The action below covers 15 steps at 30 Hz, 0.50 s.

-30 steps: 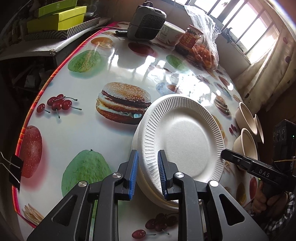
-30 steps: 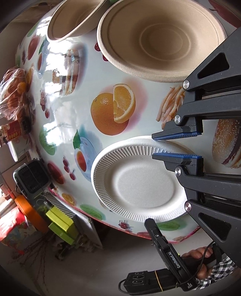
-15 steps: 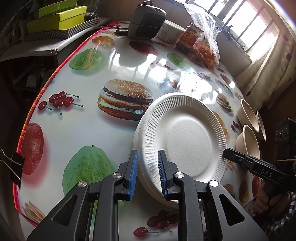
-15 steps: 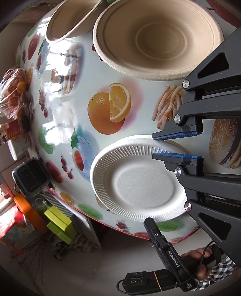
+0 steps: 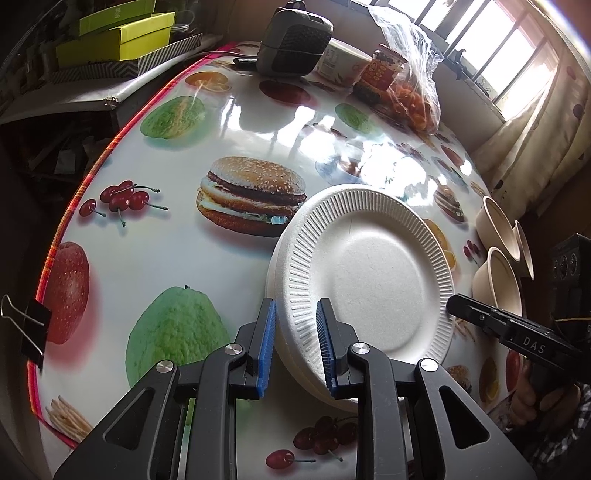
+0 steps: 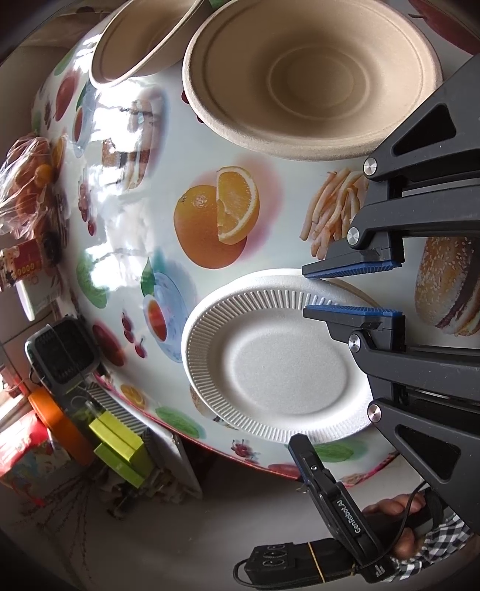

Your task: Organize plates and bowls

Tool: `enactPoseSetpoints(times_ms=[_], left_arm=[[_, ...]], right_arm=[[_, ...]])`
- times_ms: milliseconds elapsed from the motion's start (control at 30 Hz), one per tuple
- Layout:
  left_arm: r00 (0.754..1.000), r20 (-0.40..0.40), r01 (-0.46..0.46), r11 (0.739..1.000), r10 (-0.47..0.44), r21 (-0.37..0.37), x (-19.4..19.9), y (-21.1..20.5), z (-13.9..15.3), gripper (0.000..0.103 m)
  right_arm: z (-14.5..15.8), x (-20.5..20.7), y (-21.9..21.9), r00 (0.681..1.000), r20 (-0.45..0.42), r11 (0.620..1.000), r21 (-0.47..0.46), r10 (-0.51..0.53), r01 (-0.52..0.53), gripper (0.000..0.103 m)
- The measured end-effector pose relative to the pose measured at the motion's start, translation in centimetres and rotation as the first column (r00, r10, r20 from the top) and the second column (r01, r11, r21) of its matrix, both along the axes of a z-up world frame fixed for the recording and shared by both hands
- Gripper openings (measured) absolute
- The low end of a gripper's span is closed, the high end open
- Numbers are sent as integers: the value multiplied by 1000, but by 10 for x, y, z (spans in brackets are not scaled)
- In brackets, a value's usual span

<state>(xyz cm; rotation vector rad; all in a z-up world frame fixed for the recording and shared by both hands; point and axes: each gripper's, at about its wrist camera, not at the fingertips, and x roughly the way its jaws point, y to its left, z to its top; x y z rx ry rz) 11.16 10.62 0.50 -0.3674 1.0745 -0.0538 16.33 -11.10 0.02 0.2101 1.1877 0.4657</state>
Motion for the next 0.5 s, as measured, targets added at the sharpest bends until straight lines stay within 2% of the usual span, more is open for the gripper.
enactPoseSetpoints(times_ms=[333,500], left_arm=[[1000,0,-1,1000,1,5,-1,1,0,24],[1000,0,-7,1000,7,8,-1,2,1,24]], right_arm=[[0,1,-1,1000,-3,1000,1,-1,1,16],[2,0,-2,1000,2,1000,5,-1,1,19]])
